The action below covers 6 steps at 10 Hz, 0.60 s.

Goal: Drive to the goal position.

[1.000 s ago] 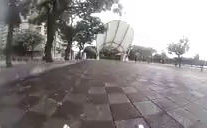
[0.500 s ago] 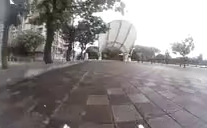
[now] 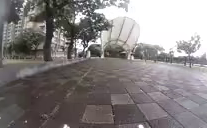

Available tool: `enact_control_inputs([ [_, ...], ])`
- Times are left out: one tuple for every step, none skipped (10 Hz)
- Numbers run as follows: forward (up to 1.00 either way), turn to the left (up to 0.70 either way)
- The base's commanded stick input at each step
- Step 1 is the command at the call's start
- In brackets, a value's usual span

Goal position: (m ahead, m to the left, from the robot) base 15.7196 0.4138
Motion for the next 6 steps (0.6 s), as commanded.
enact_control_inputs([
  [0.85,0.01],
  [0.85,0.01],
  [0.85,0.01],
  [0.85,0.01],
  [0.85,0.01],
  [0.85,0.01],
])
